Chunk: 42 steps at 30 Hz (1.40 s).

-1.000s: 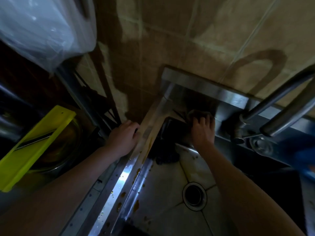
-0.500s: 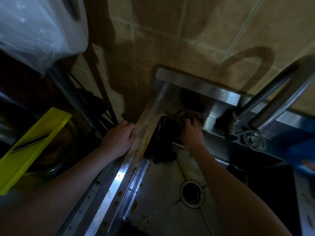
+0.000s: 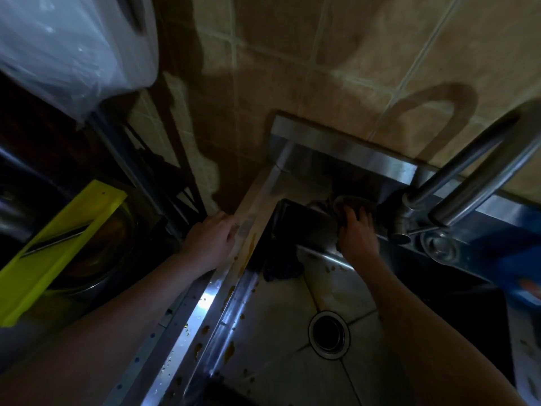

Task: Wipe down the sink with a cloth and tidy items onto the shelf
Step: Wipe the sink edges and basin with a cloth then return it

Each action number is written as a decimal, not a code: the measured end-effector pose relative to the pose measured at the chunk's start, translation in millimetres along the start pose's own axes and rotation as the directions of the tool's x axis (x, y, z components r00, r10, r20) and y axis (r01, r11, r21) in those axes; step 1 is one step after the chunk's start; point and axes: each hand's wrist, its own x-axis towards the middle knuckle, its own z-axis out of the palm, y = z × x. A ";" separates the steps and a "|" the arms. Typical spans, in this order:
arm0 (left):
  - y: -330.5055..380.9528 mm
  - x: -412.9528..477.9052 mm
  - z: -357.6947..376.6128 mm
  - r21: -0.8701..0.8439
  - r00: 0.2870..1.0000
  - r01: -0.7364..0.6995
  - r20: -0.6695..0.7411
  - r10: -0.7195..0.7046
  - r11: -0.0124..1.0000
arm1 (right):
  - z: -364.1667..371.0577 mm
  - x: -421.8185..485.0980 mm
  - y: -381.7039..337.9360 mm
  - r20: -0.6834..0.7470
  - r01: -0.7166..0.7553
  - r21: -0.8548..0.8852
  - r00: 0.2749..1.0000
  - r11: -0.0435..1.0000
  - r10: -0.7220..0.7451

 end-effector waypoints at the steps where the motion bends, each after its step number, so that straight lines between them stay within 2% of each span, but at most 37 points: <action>1: -0.6 -0.8 0.3 -0.007 1.000 0.004 0.005 -0.004 1.000 | 0.9 2.0 -2.7 -0.002 -0.002 0.003 1.000 1.000 0.002; 5: -6.3 -5.0 0.3 -0.047 1.000 0.016 -0.020 -0.017 0.999 | 7.0 12.4 -31.8 -0.007 0.032 0.037 0.999 0.999 -0.032; 9: -19.7 -10.3 -2.4 -0.054 0.999 0.038 -0.010 -0.038 0.998 | 12.3 26.9 -72.4 0.037 0.153 0.072 0.987 0.986 -0.156; 13: -35.3 -17.7 -6.5 -0.076 0.996 0.082 -0.019 -0.083 0.994 | 17.1 47.7 -110.2 0.124 0.283 0.108 0.947 0.953 -0.295; 16: -45.7 -23.9 -9.2 -0.063 0.995 0.088 -0.043 -0.090 0.994 | 19.9 57.0 -132.5 0.185 0.296 0.177 0.927 0.939 -0.327; 29: -43.9 -23.6 -10.3 -0.043 0.995 0.078 -0.051 -0.080 0.996 | 38.4 -1.6 -128.7 0.157 0.442 0.331 0.845 0.834 -0.511; 32: -41.3 -22.8 -11.9 -0.049 0.996 0.075 -0.040 -0.077 0.996 | 35.1 3.7 -129.0 0.161 0.444 0.294 0.850 0.846 -0.502; 35: -43.8 -26.5 -13.5 -0.039 0.998 0.055 -0.042 -0.057 0.998 | 28.3 18.6 -124.0 0.162 0.452 0.041 0.877 0.891 -0.452; 37: -46.8 -30.0 -13.7 -0.022 0.997 0.049 -0.061 -0.050 0.999 | 23.4 24.6 -122.8 0.158 0.413 -0.047 0.902 0.909 -0.402; 39: -49.7 -33.2 -13.6 -0.009 0.997 0.055 -0.060 -0.056 0.998 | 21.0 26.0 -125.4 0.173 0.376 -0.072 0.917 0.924 -0.360; 42: -53.4 -36.2 -16.0 0.002 0.997 0.052 -0.063 -0.052 0.999 | 20.1 23.4 -129.9 0.165 0.259 -0.006 0.953 0.966 -0.254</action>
